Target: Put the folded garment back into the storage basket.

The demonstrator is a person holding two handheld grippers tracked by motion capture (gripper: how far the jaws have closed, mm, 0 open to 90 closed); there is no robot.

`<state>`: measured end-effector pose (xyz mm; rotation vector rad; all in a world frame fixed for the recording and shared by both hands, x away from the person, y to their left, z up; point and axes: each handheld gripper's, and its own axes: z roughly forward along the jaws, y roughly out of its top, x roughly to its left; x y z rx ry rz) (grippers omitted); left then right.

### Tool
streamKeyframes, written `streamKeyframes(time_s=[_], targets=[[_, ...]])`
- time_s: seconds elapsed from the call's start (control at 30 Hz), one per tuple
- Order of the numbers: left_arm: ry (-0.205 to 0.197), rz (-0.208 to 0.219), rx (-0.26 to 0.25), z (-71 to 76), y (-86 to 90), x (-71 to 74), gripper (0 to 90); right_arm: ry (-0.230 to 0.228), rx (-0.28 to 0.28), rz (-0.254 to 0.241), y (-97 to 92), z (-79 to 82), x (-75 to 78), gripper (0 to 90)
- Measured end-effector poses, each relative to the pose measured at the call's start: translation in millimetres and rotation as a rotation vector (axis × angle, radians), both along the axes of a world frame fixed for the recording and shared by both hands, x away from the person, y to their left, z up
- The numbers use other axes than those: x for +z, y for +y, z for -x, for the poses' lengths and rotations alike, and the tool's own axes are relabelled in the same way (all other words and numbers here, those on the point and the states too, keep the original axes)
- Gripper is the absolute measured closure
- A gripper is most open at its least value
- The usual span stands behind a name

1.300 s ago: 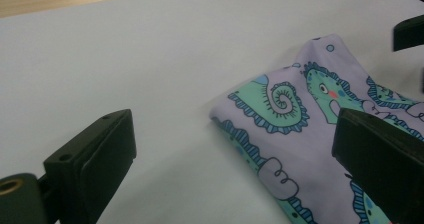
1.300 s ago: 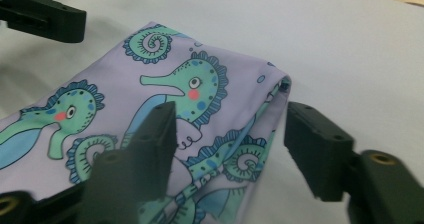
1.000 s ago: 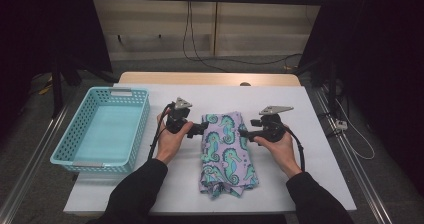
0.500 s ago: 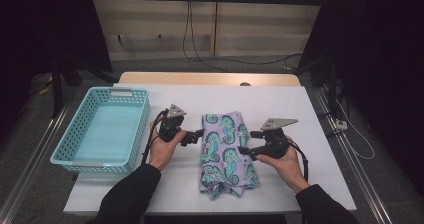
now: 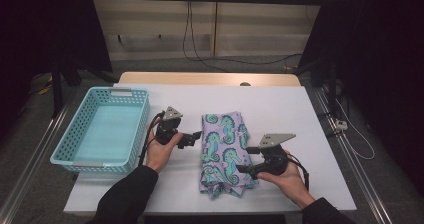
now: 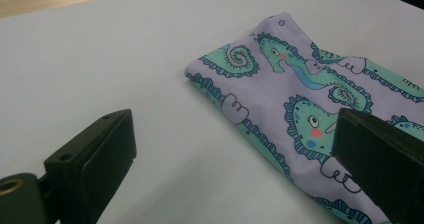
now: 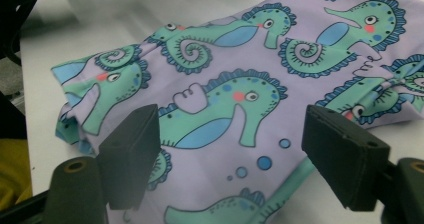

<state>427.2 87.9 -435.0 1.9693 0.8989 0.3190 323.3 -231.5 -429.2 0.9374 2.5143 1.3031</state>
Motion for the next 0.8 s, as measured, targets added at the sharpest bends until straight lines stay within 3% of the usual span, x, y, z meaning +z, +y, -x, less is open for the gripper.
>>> streamKeyframes(time_s=[0.4,0.57,0.63,0.67,0.8], targets=[[-0.007,-0.017,-0.004,1.7,-2.8,-1.5,4.3,0.014,0.104,0.025,10.1,26.1,-6.2,31.8],[-0.01,-0.032,0.002,1.6,-3.7,-2.6,4.4,-0.029,0.149,0.081,17.4,34.5,-9.4,38.3],[-0.013,-0.032,0.003,1.6,-3.8,-2.1,4.4,-0.025,0.175,0.096,20.4,36.6,-11.7,39.8],[-0.011,-0.027,-0.001,1.4,-3.8,-2.1,4.4,-0.051,0.178,0.129,22.3,38.4,-13.3,41.1],[-0.008,-0.035,-0.007,1.3,-4.8,-3.5,4.5,-0.06,0.215,0.119,26.2,41.5,-17.0,41.7]])
